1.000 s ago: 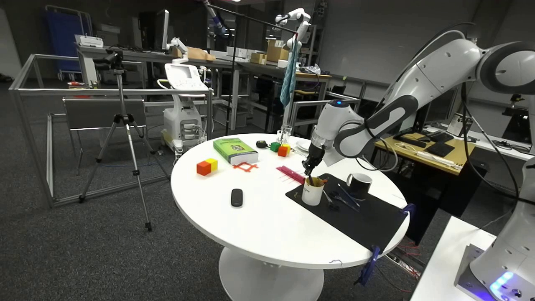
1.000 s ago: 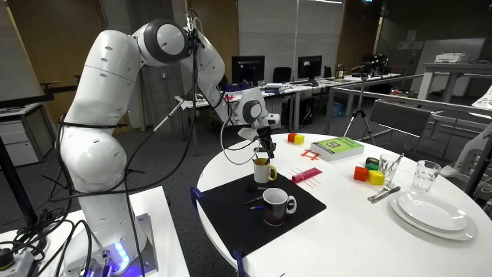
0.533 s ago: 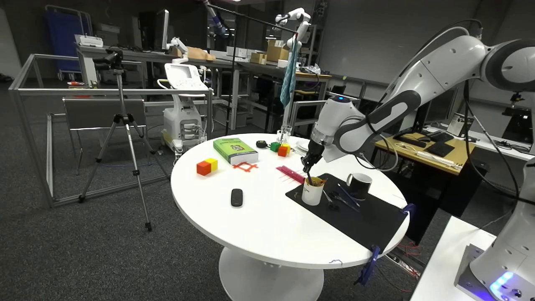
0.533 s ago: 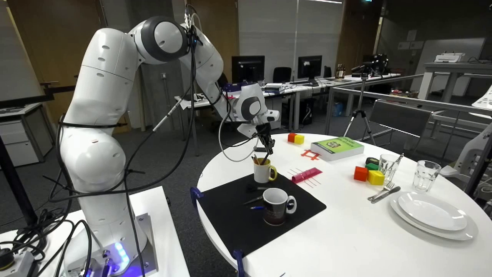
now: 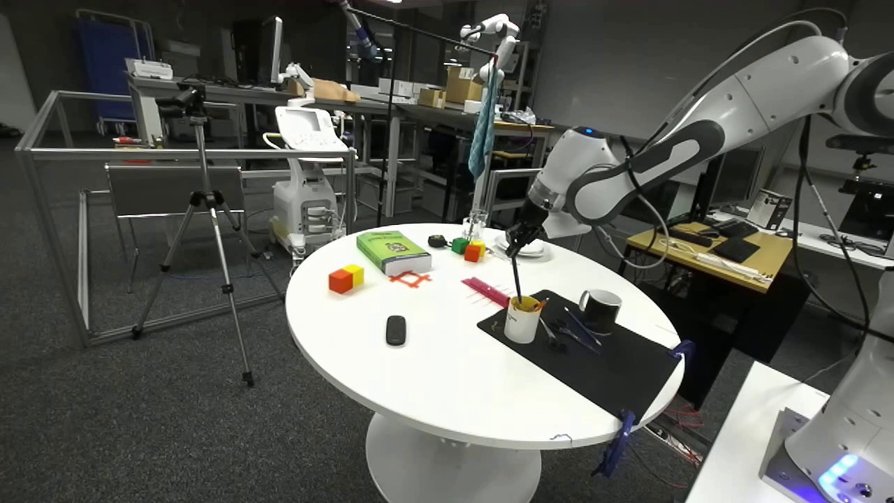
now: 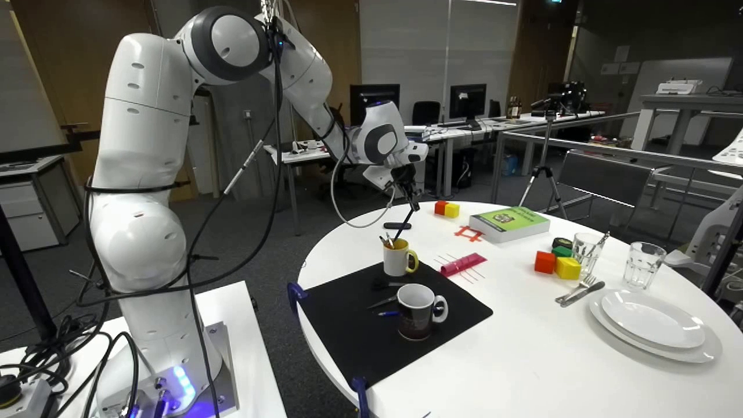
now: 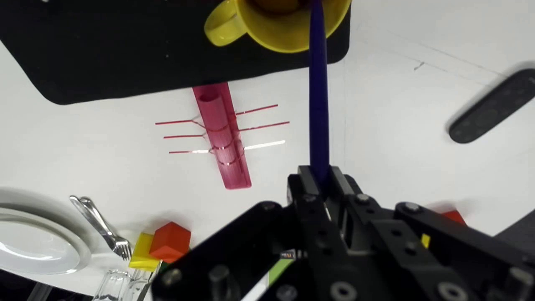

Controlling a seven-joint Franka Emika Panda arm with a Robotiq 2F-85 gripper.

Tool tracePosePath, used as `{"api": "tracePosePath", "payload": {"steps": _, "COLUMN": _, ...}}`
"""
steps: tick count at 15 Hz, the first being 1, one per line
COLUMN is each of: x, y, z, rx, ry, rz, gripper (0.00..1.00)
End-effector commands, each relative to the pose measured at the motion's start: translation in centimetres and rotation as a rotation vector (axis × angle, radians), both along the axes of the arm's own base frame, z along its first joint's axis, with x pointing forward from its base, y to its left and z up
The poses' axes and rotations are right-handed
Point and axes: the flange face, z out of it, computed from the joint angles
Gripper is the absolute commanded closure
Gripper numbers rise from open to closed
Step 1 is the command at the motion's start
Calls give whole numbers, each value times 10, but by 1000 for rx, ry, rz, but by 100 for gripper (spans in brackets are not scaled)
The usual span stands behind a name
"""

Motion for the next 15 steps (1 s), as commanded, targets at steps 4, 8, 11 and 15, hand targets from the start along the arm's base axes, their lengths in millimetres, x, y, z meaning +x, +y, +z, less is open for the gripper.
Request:
{"api": "tracePosePath", "payload": {"steps": 4, "x": -3, "y": -39, "z": 61, "rx": 97, "ry": -72, "rz": -26, "gripper": 97}}
{"api": "tracePosePath", "payload": {"steps": 8, "x": 4, "y": -60, "z": 65, "rx": 77, "ry": -60, "rz": -48, "gripper": 97}}
{"api": "tracePosePath", "payload": {"steps": 11, "x": 7, "y": -74, "z": 60, "rx": 57, "ry": -39, "rz": -72, "gripper": 97}}
{"api": "tracePosePath", "payload": {"steps": 15, "x": 11, "y": -87, "z": 48, "rx": 15, "ry": 29, "rz": -79, "gripper": 97}}
